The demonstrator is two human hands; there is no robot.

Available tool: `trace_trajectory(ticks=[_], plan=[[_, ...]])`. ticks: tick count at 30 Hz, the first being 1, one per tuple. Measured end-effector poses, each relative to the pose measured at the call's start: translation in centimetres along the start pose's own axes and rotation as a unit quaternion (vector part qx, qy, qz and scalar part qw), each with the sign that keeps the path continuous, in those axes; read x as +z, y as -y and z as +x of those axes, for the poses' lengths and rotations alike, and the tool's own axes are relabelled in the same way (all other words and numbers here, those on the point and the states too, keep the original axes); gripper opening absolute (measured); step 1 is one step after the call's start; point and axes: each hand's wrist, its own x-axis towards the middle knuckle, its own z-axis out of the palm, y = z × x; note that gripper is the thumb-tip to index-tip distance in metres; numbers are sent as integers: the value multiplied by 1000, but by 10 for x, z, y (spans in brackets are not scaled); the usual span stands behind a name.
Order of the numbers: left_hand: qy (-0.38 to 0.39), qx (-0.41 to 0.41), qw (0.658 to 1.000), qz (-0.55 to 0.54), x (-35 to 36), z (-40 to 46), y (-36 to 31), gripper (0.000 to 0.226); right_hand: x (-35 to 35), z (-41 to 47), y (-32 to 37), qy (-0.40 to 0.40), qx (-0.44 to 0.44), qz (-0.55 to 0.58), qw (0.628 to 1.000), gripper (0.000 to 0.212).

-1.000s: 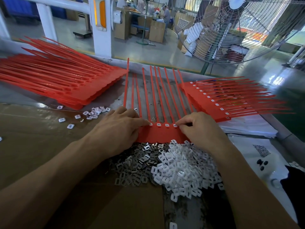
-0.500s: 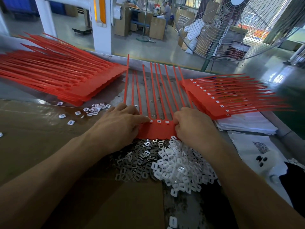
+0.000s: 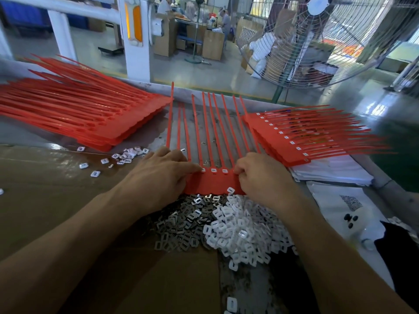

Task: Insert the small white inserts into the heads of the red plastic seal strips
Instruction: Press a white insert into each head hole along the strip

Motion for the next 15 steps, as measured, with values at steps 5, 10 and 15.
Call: trace_trajectory(ticks=[5, 10, 15], plan=[[-1, 3, 1000, -6, 0, 0, 2, 45, 1, -9, -14, 6, -5, 75, 997, 25], [5, 5, 1000, 0, -1, 1, 2, 46, -4, -11, -26, 6, -21, 197, 980, 11], [9, 2, 1000, -3, 0, 0, 2, 46, 2, -11, -31, 56, -61, 256, 963, 14]])
